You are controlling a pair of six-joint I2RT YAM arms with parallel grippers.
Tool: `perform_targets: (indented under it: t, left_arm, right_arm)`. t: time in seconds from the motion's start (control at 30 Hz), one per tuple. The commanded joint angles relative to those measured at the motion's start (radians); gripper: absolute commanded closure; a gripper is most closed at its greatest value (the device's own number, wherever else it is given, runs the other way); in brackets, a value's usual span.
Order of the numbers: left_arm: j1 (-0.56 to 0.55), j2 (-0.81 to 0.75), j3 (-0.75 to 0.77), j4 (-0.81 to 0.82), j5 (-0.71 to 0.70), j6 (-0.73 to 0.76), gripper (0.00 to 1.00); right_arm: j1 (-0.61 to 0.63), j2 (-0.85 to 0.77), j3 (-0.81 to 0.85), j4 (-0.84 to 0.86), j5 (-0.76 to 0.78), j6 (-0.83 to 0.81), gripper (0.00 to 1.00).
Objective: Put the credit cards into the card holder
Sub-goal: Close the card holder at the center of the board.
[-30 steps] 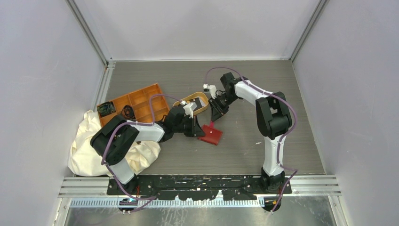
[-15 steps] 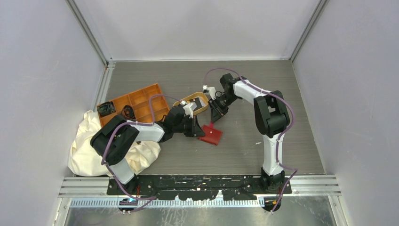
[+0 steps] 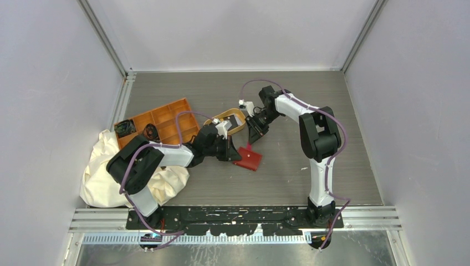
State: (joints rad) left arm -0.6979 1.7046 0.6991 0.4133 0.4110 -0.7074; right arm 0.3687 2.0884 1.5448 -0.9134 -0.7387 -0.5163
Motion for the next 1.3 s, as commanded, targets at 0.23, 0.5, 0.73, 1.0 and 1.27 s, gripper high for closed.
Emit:
perform_targets:
  t: [0.23, 0.5, 0.73, 1.0, 1.27]
  left_arm:
    - [0.004, 0.021, -0.013, -0.005, 0.002, 0.000, 0.93]
    - [0.005, 0.021, -0.012, -0.008, 0.003, -0.001, 0.93]
    - [0.004, 0.017, -0.012, -0.010, -0.001, -0.013, 0.94]
    - [0.004, 0.015, -0.023, 0.017, -0.013, -0.098, 0.97]
    - [0.003, -0.001, -0.056, 0.050, -0.022, -0.131, 0.98]
  right_arm:
    - [-0.003, -0.010, 0.030, 0.033, -0.019, 0.028, 0.79]
    - [-0.003, -0.011, 0.033, 0.030, -0.019, 0.028, 0.86]
    - [-0.002, -0.041, 0.031, -0.011, -0.031, -0.019, 0.99]
    - [0.056, -0.198, -0.134, 0.071, 0.008, -0.089, 0.99]
    - [0.154, -0.311, -0.261, 0.188, 0.188, -0.086, 0.99]
